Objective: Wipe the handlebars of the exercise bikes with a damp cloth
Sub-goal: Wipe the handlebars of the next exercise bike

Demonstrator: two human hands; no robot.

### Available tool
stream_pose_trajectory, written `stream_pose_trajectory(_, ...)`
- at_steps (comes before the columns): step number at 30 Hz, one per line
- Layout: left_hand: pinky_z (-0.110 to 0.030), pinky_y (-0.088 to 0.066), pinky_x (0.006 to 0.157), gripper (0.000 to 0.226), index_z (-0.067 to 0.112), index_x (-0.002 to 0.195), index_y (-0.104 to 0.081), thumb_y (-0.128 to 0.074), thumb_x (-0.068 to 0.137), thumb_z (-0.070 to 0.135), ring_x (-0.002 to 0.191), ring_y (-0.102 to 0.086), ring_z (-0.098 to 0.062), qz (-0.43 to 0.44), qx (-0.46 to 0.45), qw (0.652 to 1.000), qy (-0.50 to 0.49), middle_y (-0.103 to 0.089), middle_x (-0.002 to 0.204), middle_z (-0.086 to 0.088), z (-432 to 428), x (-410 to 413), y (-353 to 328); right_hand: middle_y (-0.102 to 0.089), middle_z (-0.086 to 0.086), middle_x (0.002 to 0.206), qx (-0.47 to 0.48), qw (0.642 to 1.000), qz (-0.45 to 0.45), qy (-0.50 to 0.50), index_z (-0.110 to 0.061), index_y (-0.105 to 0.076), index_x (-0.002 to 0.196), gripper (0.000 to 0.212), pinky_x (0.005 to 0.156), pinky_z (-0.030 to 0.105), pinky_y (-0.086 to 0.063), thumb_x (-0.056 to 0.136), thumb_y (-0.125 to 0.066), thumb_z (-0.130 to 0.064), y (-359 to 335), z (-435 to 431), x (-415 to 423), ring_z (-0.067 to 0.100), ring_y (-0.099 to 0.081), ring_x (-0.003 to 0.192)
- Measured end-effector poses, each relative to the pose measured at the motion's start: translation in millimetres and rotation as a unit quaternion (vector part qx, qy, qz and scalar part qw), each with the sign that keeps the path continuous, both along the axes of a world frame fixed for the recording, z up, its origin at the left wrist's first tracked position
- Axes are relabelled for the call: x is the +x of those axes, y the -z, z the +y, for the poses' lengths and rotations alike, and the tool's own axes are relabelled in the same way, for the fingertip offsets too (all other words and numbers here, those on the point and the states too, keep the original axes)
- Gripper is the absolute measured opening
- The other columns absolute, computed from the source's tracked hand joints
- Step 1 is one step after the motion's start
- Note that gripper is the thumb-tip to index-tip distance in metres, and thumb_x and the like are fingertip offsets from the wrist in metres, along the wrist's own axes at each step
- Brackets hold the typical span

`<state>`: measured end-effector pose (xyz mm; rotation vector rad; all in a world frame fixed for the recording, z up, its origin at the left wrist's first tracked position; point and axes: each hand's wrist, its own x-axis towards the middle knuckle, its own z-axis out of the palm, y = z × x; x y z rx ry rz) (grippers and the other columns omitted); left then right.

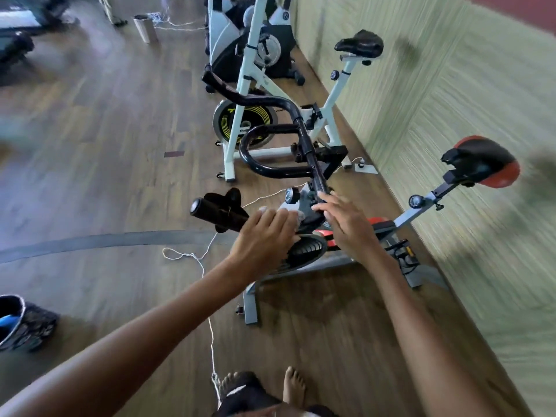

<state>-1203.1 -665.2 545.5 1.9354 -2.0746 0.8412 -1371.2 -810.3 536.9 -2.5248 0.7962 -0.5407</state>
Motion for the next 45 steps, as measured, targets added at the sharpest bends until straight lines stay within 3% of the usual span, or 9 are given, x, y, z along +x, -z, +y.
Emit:
stream_pose_trajectory(3,-0.042,-0.048,0.084,0.051,0.003,0.128,-0.049,-0.02,0.106,0.039,0.095,-0.06,-0.03,-0.038,0.011,0.999,-0.015,-0.062,0.114,-0.014,13,8,3,-0.049,0.001,0.144,0.003,0.999,-0.033,-0.012,-0.017,-0.062,0.121,0.032,0.111,0.041,-0.031,0.1,-0.038,-0.018,7,0,-1,0.021,-0.035,0.138)
stream_pose_trajectory(9,-0.04,-0.037,0.085,0.051,0.006,0.13,-0.047,-0.036,0.098,0.044,0.101,-0.057,-0.029,-0.028,0.019,0.992,-0.118,-0.059,0.117,-0.01,-17,-44,18,-0.053,-0.002,0.14,-0.003,0.999,-0.028,-0.042,-0.019,-0.064,0.12,0.032,0.109,0.036,-0.029,0.1,-0.039,-0.02,7,-11,-2,0.022,-0.036,0.136)
stream_pose_trajectory(13,-0.04,-0.041,0.083,0.047,0.005,0.13,-0.05,-0.035,0.1,0.037,0.1,-0.057,-0.03,0.001,0.026,0.997,-0.073,-0.059,0.117,-0.011,-4,-27,5,-0.055,-0.003,0.138,-0.01,0.998,-0.032,-0.058,-0.02,-0.063,0.124,0.032,0.108,0.044,-0.036,0.1,-0.041,-0.017,3,-20,-4,0.022,-0.041,0.132)
stream_pose_trajectory(18,-0.045,-0.042,0.088,0.05,0.002,0.134,-0.045,-0.037,0.098,0.036,0.103,-0.055,-0.033,-0.025,0.023,0.996,-0.079,-0.057,0.12,-0.015,10,-11,7,-0.046,0.002,0.147,-0.004,0.998,-0.034,-0.049,-0.014,-0.053,0.136,0.043,0.114,0.041,-0.031,0.097,-0.041,-0.001,6,-15,-5,0.023,-0.037,0.138)
stream_pose_trajectory(22,-0.045,-0.037,0.092,0.053,0.004,0.132,-0.045,-0.049,0.093,0.039,0.106,-0.052,-0.033,0.005,0.036,0.992,-0.118,-0.055,0.119,-0.014,-16,-48,15,-0.038,0.001,0.153,0.045,0.998,-0.045,-0.027,-0.016,-0.046,0.142,0.057,0.117,0.031,-0.026,0.092,-0.038,0.009,6,-14,-6,0.017,-0.034,0.141)
stream_pose_trajectory(27,-0.042,-0.039,0.086,0.048,0.001,0.132,-0.047,-0.041,0.097,0.033,0.103,-0.055,-0.032,-0.003,0.034,0.998,-0.058,-0.058,0.121,-0.015,0,-24,6,-0.046,0.004,0.147,0.044,0.998,-0.048,-0.026,-0.012,-0.053,0.136,0.057,0.108,0.018,-0.03,0.089,-0.037,0.016,-1,-20,-5,0.016,-0.041,0.137)
stream_pose_trajectory(34,-0.042,-0.035,0.087,0.052,0.003,0.135,-0.042,-0.037,0.096,0.038,0.107,-0.053,-0.032,0.002,0.057,0.991,-0.124,-0.056,0.122,-0.013,-16,-52,15,-0.047,0.007,0.147,0.018,0.998,-0.058,-0.009,-0.01,-0.053,0.136,0.057,0.113,0.029,-0.032,0.087,-0.039,0.015,4,-14,-1,0.019,-0.042,0.137)
stream_pose_trajectory(40,-0.04,-0.036,0.085,0.05,0.001,0.135,-0.05,-0.037,0.099,0.034,0.107,-0.05,-0.031,-0.026,0.04,0.997,-0.059,-0.057,0.124,-0.015,5,-16,5,-0.049,0.005,0.145,0.014,0.998,-0.057,-0.012,-0.013,-0.055,0.134,0.059,0.112,0.041,-0.039,0.084,-0.039,0.016,8,-19,-1,0.023,-0.045,0.134)
stream_pose_trajectory(45,-0.04,-0.036,0.08,0.048,0.004,0.13,-0.048,-0.041,0.096,0.037,0.101,-0.05,-0.03,0.019,0.047,0.992,-0.117,-0.057,0.118,-0.012,-13,-46,12,-0.052,0.01,0.141,-0.012,0.999,-0.042,0.005,-0.012,-0.059,0.13,0.051,0.104,0.049,-0.045,0.086,-0.035,-0.001,6,-11,5,0.029,-0.049,0.129)
